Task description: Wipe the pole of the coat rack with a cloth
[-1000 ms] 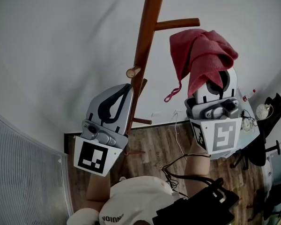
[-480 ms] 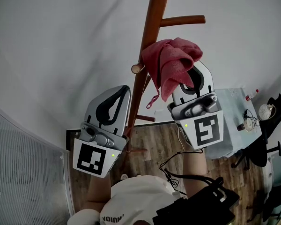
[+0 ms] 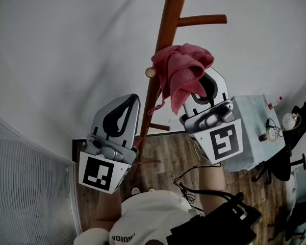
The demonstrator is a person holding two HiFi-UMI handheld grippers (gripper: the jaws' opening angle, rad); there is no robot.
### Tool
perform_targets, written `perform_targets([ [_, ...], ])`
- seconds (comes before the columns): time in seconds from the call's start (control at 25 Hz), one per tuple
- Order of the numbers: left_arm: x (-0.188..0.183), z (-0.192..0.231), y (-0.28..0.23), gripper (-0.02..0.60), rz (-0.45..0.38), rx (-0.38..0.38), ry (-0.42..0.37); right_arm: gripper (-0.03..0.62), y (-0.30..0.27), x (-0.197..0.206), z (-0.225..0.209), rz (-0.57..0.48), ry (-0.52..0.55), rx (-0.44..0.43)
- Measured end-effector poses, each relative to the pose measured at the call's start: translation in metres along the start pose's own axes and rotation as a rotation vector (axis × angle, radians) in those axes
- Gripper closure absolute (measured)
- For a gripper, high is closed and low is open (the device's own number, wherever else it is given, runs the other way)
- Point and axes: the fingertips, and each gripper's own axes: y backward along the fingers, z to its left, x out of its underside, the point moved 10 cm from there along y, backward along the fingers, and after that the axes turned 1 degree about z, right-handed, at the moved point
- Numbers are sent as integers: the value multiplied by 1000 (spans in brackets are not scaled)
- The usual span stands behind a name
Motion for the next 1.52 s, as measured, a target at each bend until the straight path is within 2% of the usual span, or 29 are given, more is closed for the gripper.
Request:
perform_targets([
  [0.44,3,5,5,568,5,-32,10,510,3,-19,3,-58,14,-80],
  [0.68,5,6,6,568,-7,-37,-5,510,5,-25,5,-94,-20,-67],
  [0.84,6,7,7,568,-27,-28,-48,510,6,-29,6,-113,-18,-77],
  [1.04,6,8,8,568,-26,-36,-47,510,7,-31,6,-136,-21,-92],
  [1.52,9,26,9,568,-13,-53,-37,510,10,-34,6,-155,-35,-65],
])
